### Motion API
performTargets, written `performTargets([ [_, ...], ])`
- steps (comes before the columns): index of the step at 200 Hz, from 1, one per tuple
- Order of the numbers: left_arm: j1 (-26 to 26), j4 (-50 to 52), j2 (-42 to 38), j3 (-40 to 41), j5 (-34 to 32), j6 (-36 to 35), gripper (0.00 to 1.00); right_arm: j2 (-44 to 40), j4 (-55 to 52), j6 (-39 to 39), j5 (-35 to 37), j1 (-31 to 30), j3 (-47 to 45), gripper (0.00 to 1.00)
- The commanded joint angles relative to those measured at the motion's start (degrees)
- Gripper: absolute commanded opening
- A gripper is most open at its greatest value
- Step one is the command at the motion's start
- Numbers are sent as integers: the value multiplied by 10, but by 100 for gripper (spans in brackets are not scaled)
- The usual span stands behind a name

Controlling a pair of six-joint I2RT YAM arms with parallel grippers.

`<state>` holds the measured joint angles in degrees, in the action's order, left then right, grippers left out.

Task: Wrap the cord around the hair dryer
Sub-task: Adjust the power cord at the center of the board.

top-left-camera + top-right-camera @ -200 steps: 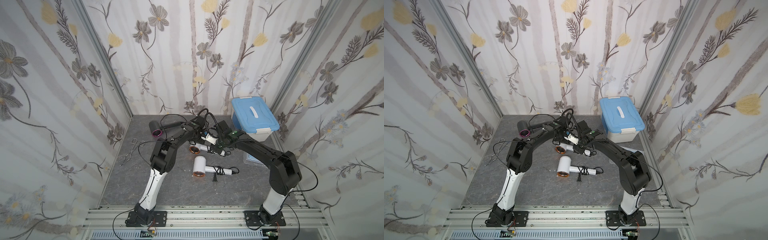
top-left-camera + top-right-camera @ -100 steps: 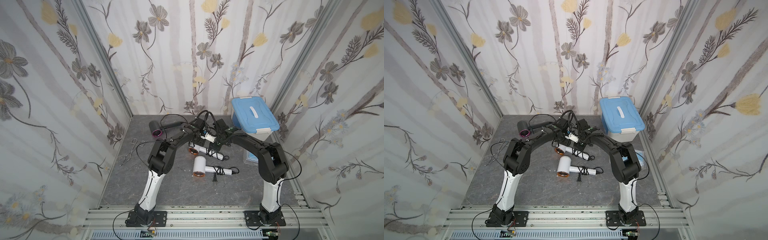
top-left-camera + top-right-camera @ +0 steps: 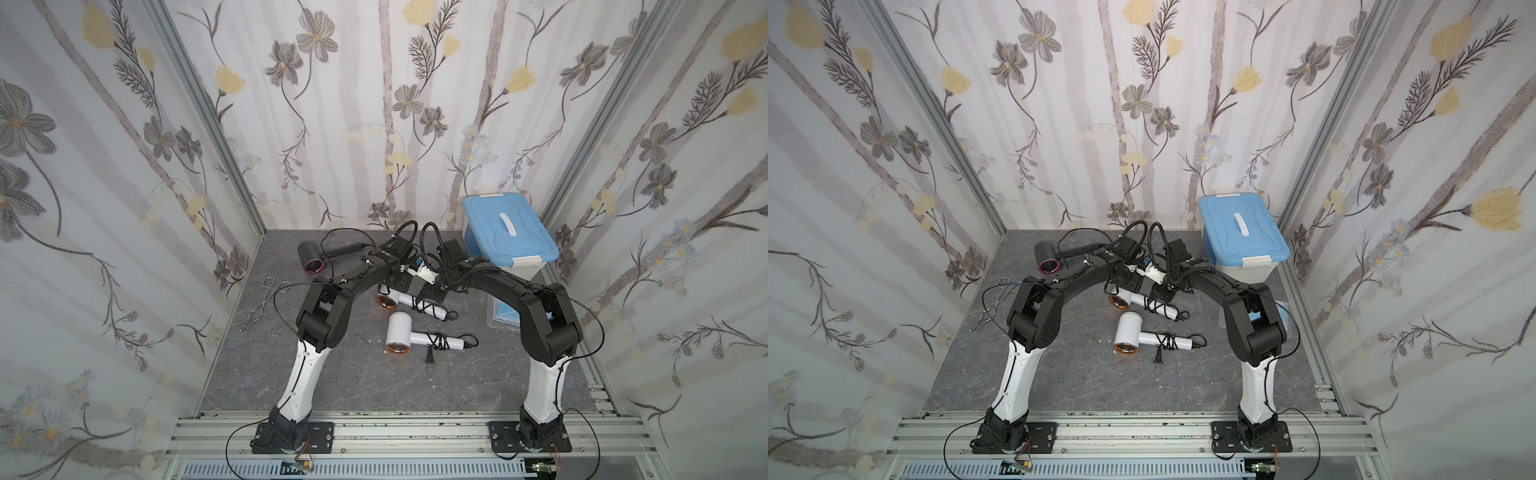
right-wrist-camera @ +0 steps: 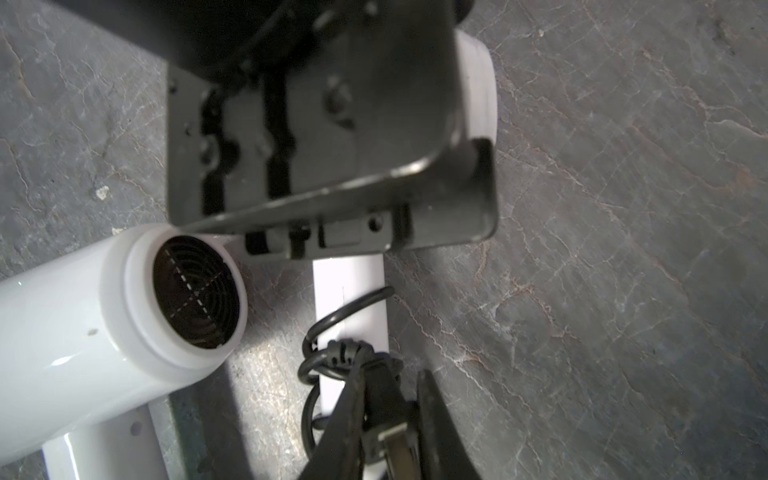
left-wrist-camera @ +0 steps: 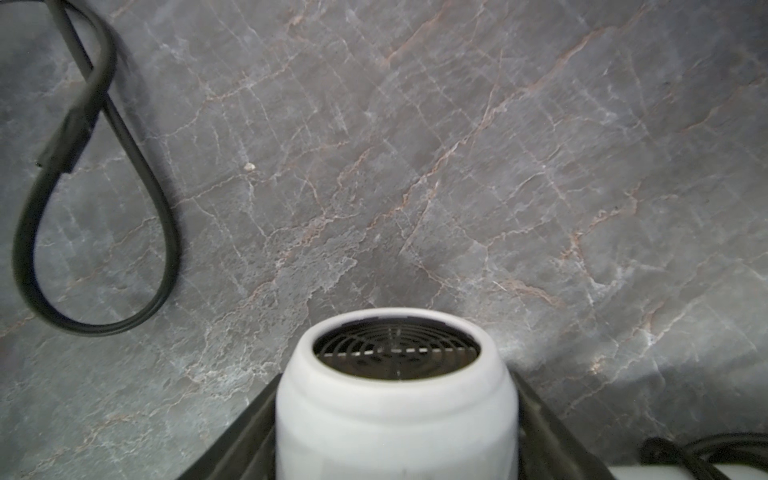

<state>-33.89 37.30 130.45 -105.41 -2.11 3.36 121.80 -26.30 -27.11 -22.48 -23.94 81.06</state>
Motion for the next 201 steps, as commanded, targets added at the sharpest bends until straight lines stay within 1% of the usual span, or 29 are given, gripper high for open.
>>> performTargets([
  [1,0,160,15,16,-19,-9,0,-10,34,35,81,8,-39,1],
  [43,0,161,20,9,-29,-4,0,-79,57,45,26,10,-87,0],
  [70,0,166,26,2,-32,-4,0,-125,70,50,13,10,-113,0],
  [84,-1,165,26,4,-31,-6,0,-133,76,53,20,15,-119,0],
  [121,-1,153,10,24,-24,-17,0,-84,51,65,80,32,-84,0],
  [143,-1,147,0,32,-16,-21,0,-53,38,68,101,37,-52,0],
  [184,-2,140,-12,34,7,-14,0,23,6,61,112,42,10,1],
  [201,-2,148,-12,28,8,-2,0,40,-3,61,108,42,16,3],
])
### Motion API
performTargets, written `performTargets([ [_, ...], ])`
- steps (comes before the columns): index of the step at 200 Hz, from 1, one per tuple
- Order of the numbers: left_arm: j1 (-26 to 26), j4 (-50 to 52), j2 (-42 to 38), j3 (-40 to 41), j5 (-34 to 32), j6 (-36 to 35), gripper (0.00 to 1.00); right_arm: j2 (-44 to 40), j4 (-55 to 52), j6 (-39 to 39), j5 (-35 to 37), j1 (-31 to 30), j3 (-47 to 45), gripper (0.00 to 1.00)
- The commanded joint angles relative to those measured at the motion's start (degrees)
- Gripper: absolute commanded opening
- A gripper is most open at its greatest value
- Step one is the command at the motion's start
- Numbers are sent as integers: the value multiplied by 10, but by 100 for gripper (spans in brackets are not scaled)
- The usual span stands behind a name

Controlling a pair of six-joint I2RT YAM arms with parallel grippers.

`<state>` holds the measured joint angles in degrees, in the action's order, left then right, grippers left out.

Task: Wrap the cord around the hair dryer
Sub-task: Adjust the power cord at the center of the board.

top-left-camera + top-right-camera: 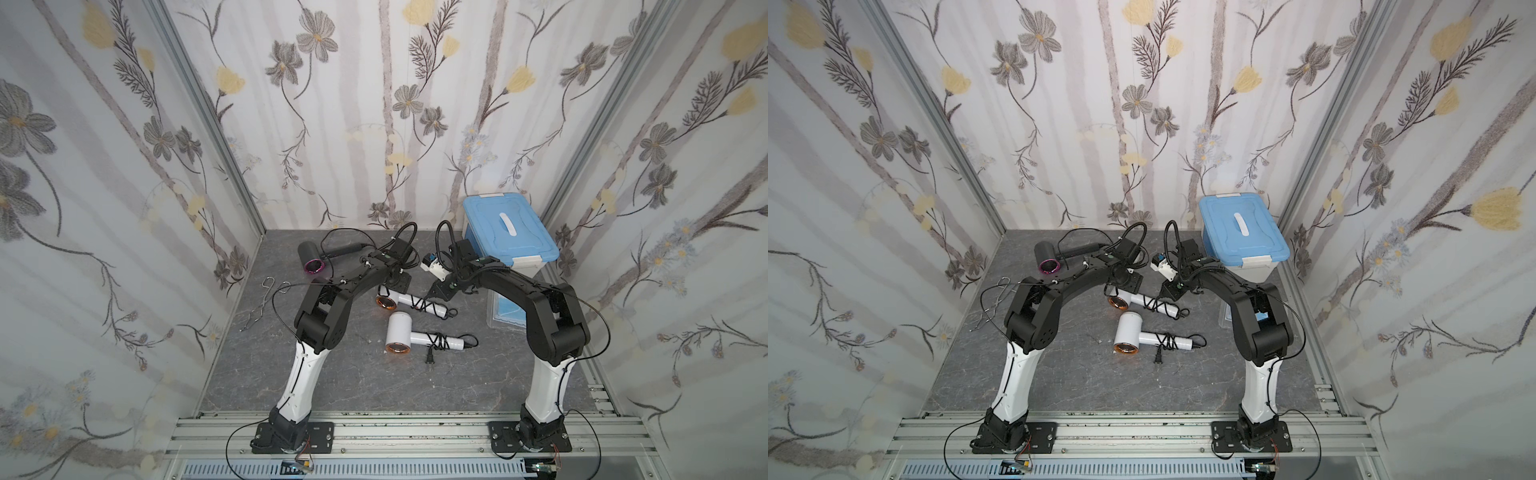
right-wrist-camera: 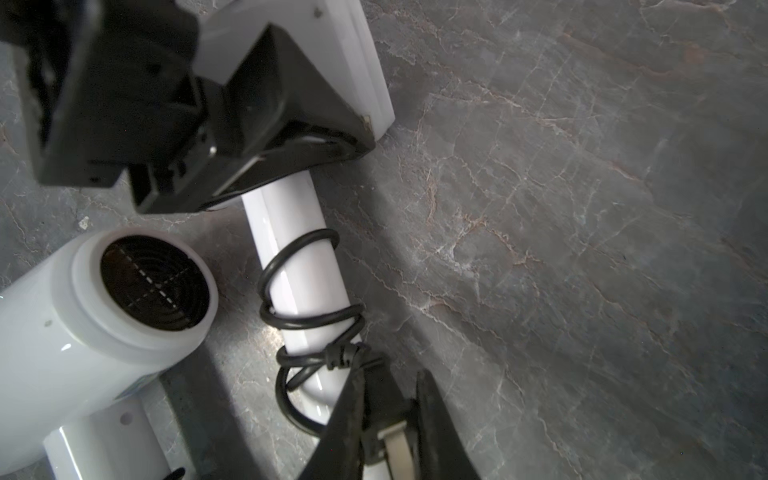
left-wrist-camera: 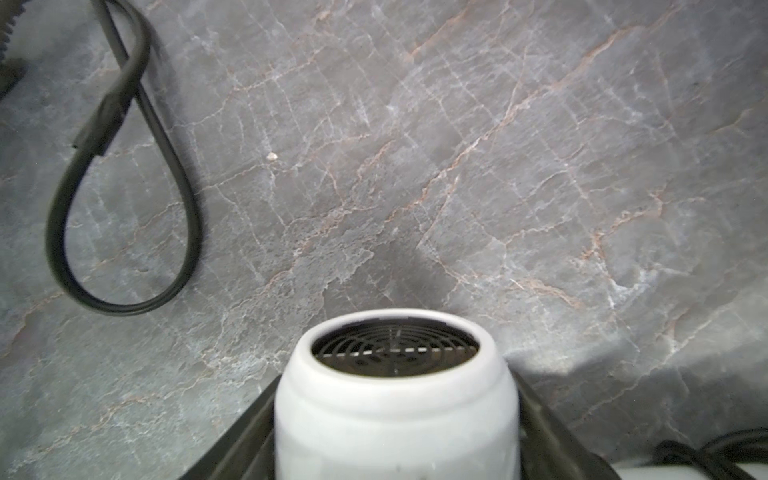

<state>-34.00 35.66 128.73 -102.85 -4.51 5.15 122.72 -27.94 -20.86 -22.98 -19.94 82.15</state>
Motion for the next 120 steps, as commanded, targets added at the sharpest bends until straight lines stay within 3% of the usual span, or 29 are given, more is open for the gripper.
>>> performTargets([
  [1,-1,165,6,2,32,-19,0,32,13,-1,111,2,5,3],
  [20,0,179,10,-12,31,-6,0,34,7,0,94,2,-1,12],
  [33,0,187,15,-24,30,0,21,31,5,2,80,2,-9,24],
  [50,2,193,18,-37,30,7,40,25,5,5,63,2,-18,33],
  [104,3,205,12,-66,24,29,90,1,11,16,32,2,-24,34],
  [120,3,203,8,-65,23,32,100,-5,10,18,29,2,-25,35],
])
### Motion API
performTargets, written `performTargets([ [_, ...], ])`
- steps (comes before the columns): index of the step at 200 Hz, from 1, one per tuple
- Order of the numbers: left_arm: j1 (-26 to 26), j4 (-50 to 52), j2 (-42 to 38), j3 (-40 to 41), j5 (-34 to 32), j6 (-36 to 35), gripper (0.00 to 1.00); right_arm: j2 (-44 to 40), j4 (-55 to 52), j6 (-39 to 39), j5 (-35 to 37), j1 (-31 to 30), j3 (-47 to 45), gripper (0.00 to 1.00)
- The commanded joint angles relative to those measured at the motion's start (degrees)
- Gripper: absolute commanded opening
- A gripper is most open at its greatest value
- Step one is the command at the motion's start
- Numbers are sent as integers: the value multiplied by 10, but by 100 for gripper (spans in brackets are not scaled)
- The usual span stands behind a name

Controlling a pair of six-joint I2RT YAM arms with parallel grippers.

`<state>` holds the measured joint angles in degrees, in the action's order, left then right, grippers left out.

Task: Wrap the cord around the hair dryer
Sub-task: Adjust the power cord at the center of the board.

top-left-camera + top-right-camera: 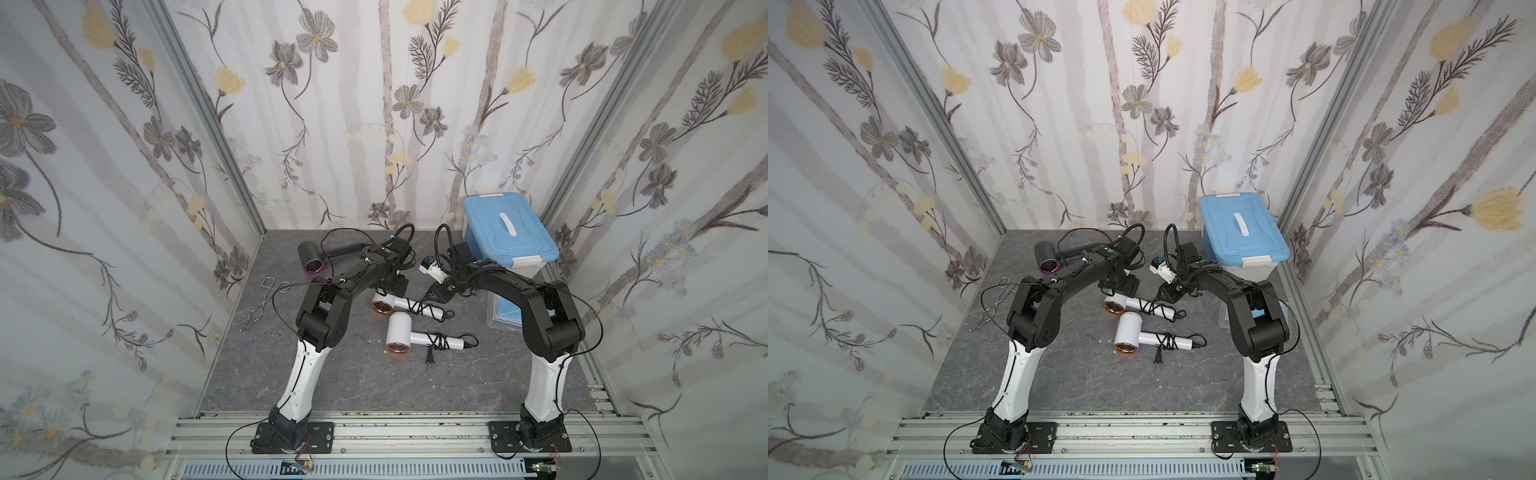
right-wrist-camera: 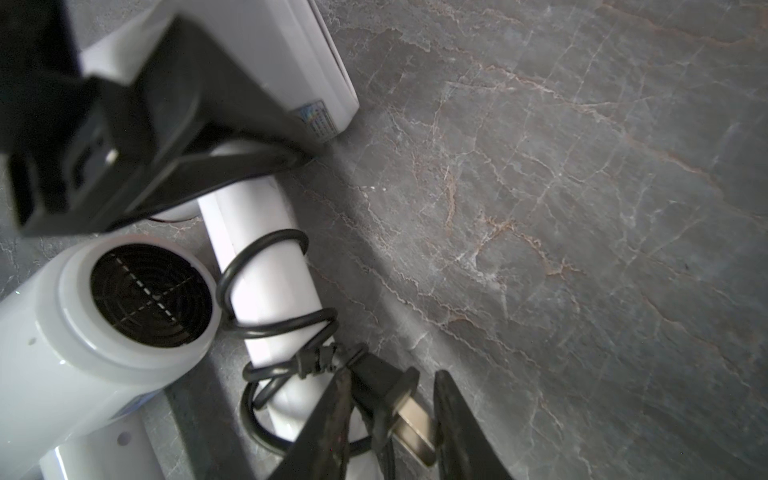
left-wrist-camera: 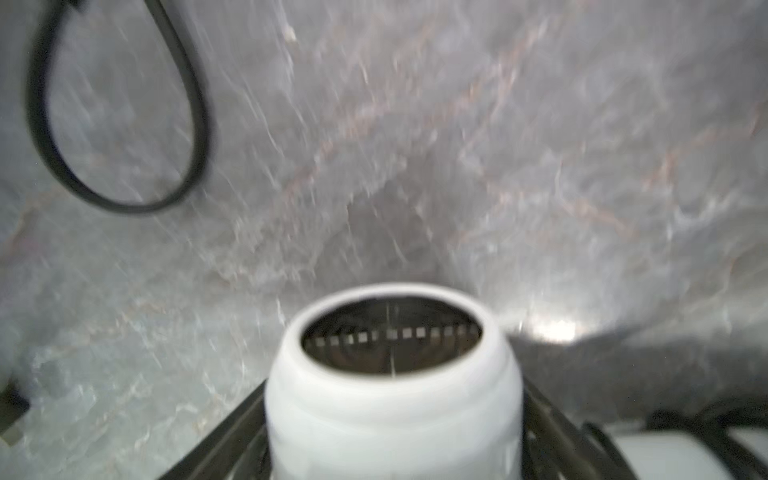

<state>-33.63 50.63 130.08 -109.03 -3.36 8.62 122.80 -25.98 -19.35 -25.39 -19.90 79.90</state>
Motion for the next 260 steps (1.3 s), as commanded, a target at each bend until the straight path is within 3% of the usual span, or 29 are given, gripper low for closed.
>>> performTargets([
  [1,-1,54,-5,-4,12,-3,100,-6,-10,3,53,2,-3,35],
  [78,1,44,-20,-37,2,5,100,-44,-6,8,35,2,-16,45],
  [145,13,64,-23,-115,-26,-10,100,-97,-9,33,32,9,-4,56],
  [260,125,59,-36,-145,-96,-67,100,-173,-1,83,67,8,-28,57],
])
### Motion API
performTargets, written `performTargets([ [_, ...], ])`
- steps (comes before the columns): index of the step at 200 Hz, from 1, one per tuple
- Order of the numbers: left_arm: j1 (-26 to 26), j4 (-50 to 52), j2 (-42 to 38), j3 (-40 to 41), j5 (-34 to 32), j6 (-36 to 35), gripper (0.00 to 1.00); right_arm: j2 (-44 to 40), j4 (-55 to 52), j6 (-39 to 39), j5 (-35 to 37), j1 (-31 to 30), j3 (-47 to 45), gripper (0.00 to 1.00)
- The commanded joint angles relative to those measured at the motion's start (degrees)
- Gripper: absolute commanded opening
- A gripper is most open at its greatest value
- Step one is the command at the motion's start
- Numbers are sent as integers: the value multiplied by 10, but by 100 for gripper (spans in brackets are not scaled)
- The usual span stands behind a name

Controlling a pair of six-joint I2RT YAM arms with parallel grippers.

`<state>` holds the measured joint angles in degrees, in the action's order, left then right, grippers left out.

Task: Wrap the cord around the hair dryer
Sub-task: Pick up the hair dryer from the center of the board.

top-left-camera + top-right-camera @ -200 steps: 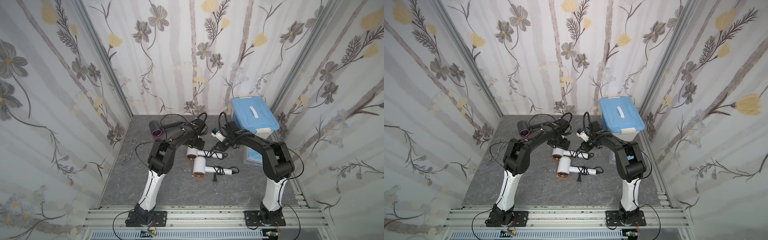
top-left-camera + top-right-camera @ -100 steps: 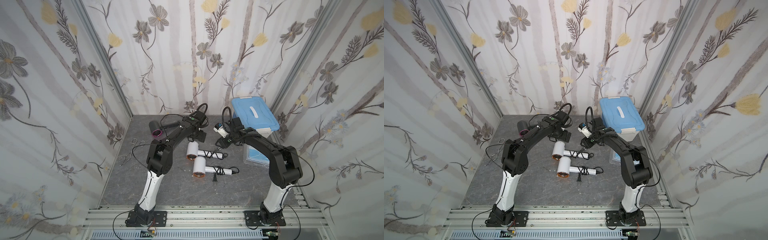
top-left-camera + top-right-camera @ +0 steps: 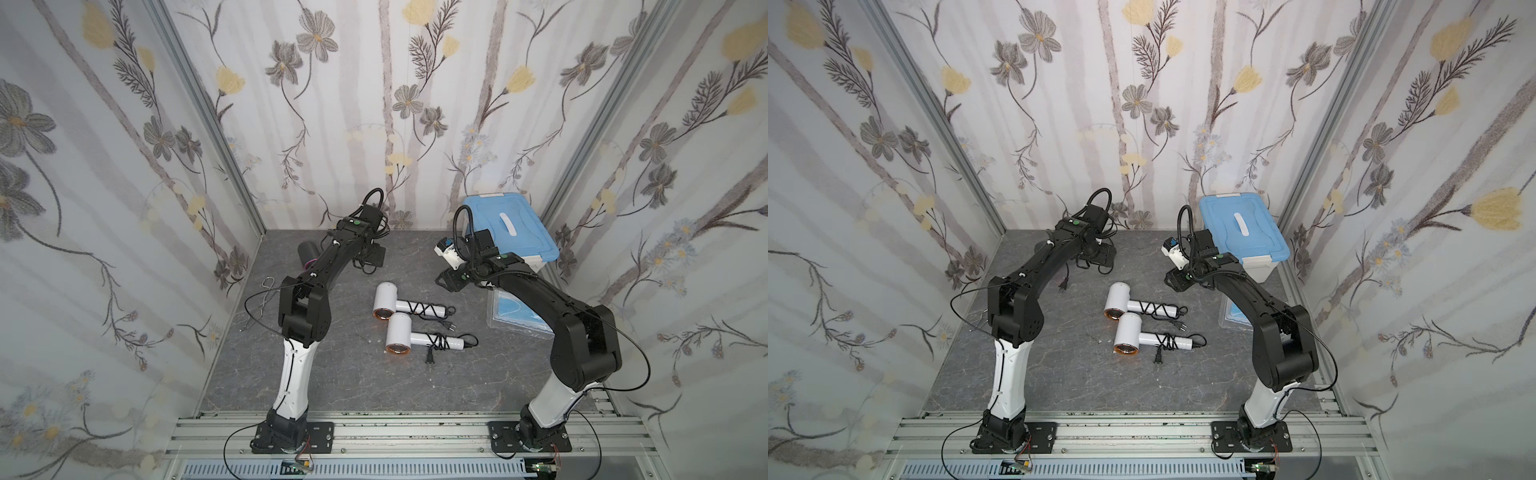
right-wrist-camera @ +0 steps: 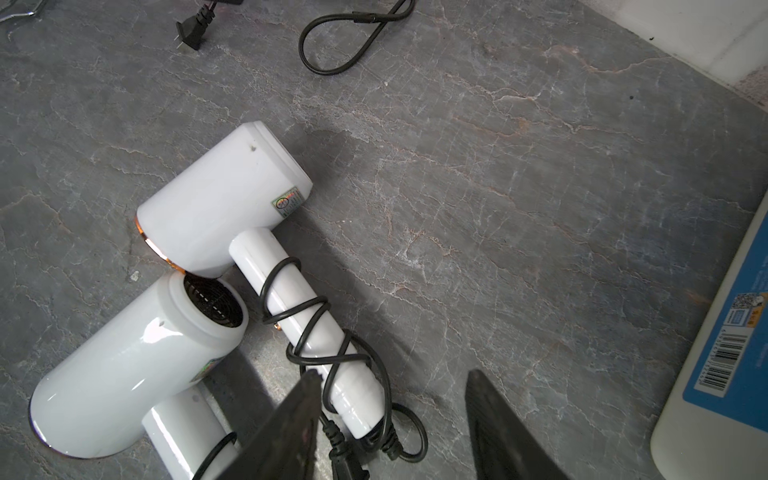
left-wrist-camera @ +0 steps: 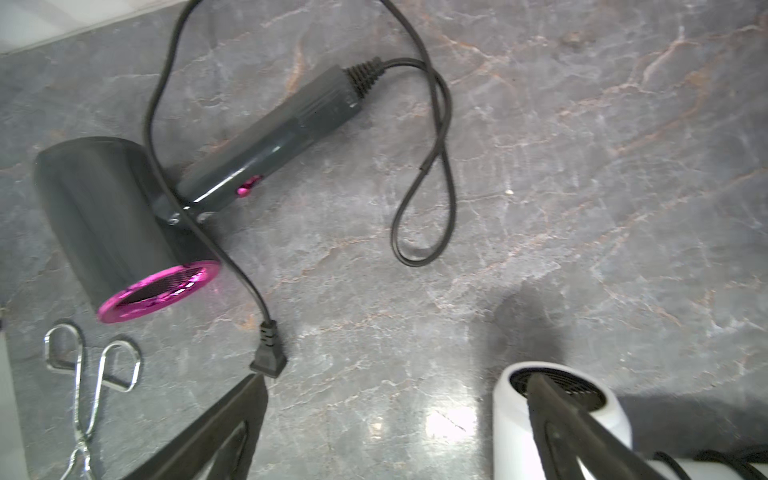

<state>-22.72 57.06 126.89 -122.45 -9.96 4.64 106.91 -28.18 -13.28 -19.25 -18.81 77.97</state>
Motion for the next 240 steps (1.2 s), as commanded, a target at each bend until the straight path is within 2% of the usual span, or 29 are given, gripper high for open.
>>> performTargets([
  [1,17,-5,-3,-12,-30,-27,100,-15,22,24,6,-3,-9,57],
  [43,82,13,16,-47,-74,-22,100,-39,38,51,3,-7,-42,58],
  [66,132,49,46,-95,-70,26,100,-44,48,61,3,-14,-64,58],
  [95,179,33,66,-101,-50,77,100,-43,59,68,2,-25,-84,58],
  [182,205,16,151,-123,-36,140,100,-45,59,64,15,-34,-102,58],
  [240,211,4,185,-131,-16,147,99,-49,59,61,19,-35,-111,58],
])
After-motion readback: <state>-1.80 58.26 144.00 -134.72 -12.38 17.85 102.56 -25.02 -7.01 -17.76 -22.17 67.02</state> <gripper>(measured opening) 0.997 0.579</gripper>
